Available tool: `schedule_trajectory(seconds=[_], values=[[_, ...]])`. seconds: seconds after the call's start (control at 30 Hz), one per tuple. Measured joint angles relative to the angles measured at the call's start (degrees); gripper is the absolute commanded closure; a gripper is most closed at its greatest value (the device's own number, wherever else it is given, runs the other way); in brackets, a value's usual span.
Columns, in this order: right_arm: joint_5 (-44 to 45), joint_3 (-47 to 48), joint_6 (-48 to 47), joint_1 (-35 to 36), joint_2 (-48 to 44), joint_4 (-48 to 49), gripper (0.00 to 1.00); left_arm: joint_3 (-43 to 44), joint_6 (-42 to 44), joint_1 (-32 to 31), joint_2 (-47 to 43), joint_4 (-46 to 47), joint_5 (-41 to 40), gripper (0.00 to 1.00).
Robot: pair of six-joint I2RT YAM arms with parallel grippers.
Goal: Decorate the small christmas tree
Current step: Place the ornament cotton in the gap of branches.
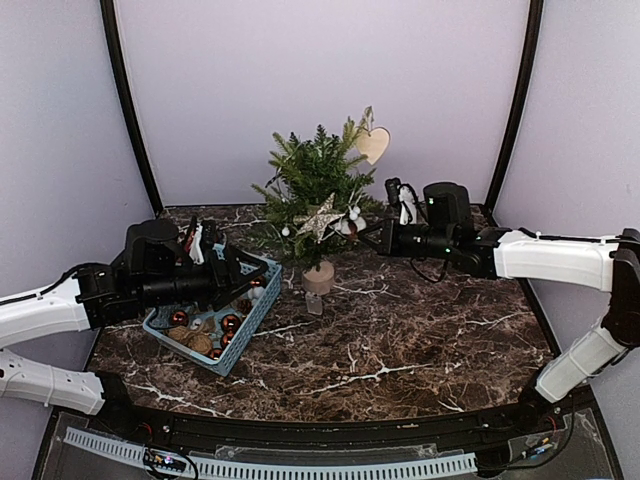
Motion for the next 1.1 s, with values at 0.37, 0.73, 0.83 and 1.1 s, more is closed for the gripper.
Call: schedule_trajectory(seconds=[0.37,0.73,0.83,1.1], values=[[0.44,-0.39,0.52,0.0,-1.92,0.15,0.53,-1.2,-0.02,0.0,0.04,-0.04,-0.07,0.23],[8.68,-3.82,0.46,-0.37,-14.49,-3.02,0.36,-1.36,0.87,0.83,-0.07,-0.5,-0.09,0.23],[11.8,-7.21,2.62,-1.01,-17.44,-2.91,0.4,-1.36,1.25,1.33,-0.04,-0.48,0.0,0.25],[13.79,-16.63,9.22,-2.23,-14.82,-0.63,0.46,-2.51,1.99,4.48,2.8,2.08,3.04,0.29]])
